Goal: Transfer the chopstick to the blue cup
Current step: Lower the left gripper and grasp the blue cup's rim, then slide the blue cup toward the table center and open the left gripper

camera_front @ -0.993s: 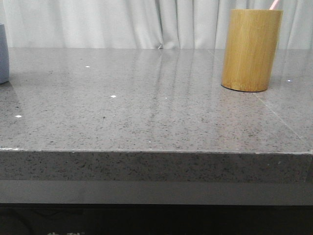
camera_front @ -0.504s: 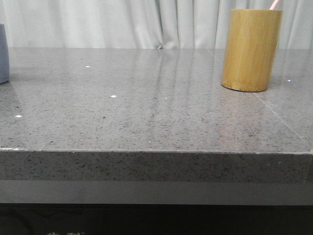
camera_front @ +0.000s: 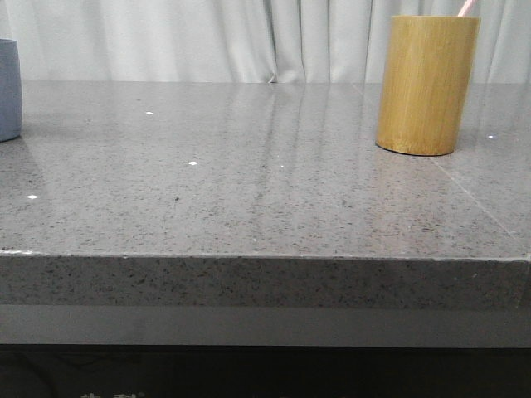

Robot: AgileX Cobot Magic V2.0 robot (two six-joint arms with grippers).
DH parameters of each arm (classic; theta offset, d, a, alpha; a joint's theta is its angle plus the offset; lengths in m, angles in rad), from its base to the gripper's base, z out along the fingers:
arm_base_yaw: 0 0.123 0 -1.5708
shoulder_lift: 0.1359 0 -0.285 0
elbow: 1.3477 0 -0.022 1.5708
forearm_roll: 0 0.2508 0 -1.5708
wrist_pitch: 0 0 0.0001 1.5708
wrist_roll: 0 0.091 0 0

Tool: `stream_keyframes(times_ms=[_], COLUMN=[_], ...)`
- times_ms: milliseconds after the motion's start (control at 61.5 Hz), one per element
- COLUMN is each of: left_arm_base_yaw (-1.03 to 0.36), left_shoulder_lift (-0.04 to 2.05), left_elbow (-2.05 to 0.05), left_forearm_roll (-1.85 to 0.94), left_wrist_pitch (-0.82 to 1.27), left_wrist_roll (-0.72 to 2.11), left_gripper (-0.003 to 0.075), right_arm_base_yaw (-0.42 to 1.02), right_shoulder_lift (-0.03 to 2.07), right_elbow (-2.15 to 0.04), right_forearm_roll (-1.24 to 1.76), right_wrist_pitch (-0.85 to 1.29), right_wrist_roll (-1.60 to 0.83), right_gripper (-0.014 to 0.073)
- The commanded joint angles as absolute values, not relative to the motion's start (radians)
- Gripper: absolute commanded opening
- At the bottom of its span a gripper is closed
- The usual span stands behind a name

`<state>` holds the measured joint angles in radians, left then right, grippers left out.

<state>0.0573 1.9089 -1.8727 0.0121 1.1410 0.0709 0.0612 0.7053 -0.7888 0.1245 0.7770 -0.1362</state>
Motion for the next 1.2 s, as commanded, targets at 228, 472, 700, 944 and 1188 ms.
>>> stream_keyframes(times_ms=[228,472,700,944,1188], left_arm_base_yaw=[-0.069,-0.240,-0.353,-0.420,-0.428], left_shoulder_lift=[1.854,1.854,1.882,1.923,1.962], left_elbow=[-2.030,-2.086,-2.086,-2.086,-2.086], left_forearm_roll=[0.009,0.009,-0.011,-0.020,-0.058], left_wrist_pitch=[1.187,1.211,1.183,1.137,1.131], left_wrist_roll=[0.071,0.079,0.079,0.079,0.079], left_gripper=[-0.0019,-0.0019,-0.0019,-0.0019,-0.0019], right_arm_base_yaw=[0.060,0.060,0.060,0.060,0.060], right_shoulder_lift=[0.735,0.756,0.756,0.756,0.756], right_elbow=[-0.822,-0.822,-0.822,-0.822,-0.822], right_forearm_roll=[0.131,0.131,0.134,0.135,0.135], right_wrist_pitch=[0.707,0.704,0.692,0.699,0.699], right_wrist_roll=[-0.144,-0.144,-0.144,-0.144,-0.144], right_gripper=[0.0549,0.0549,0.0549,0.0549,0.0549])
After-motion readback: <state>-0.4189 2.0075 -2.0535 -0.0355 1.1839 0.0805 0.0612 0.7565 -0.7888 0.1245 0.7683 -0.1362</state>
